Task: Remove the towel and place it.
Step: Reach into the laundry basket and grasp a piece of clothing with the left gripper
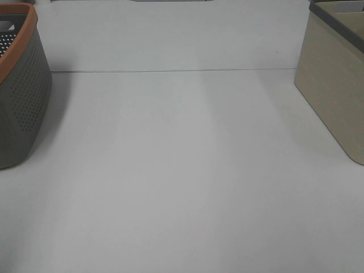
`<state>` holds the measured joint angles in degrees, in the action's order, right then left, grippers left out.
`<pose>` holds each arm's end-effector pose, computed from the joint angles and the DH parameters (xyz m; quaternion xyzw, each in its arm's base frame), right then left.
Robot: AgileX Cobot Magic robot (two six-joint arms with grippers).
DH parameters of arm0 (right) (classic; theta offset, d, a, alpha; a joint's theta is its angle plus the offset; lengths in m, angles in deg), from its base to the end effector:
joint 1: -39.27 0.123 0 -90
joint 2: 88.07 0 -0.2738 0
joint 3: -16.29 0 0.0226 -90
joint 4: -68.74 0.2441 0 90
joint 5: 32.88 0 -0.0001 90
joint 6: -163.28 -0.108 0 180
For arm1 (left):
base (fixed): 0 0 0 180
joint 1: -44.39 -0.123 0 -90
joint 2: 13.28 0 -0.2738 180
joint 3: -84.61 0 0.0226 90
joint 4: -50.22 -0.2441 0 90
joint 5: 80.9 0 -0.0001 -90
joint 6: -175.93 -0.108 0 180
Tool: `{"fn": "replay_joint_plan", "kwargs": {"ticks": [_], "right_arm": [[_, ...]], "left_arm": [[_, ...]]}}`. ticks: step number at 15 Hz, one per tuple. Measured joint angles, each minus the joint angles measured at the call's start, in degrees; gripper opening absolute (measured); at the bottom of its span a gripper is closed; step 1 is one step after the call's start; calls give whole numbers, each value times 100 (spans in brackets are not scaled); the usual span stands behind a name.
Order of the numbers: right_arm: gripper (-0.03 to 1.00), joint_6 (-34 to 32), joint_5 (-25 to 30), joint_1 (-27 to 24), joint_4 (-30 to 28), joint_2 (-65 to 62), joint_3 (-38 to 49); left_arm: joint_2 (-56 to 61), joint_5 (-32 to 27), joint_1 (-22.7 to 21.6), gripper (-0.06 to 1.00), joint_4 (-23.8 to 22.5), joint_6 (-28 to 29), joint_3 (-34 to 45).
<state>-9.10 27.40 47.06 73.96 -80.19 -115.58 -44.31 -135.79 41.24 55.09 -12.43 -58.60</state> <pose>0.0138 0.0105 0.2681 -0.1154 0.8406 0.0463 0.5272 0.0739 -0.0035 0.3191 0.0351 0.8761 0.0060 0.4808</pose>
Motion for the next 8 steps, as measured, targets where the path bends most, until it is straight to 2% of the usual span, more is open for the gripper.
{"fn": "replay_joint_plan", "kwargs": {"ticks": [4,8], "right_arm": [[76,-11,0,0,0,0,0],[76,-11,0,0,0,0,0]], "left_arm": [[-1341,309,0,67,-34,-115,-877],[-2538,292,0,67,-40,-132,-1891]]}}
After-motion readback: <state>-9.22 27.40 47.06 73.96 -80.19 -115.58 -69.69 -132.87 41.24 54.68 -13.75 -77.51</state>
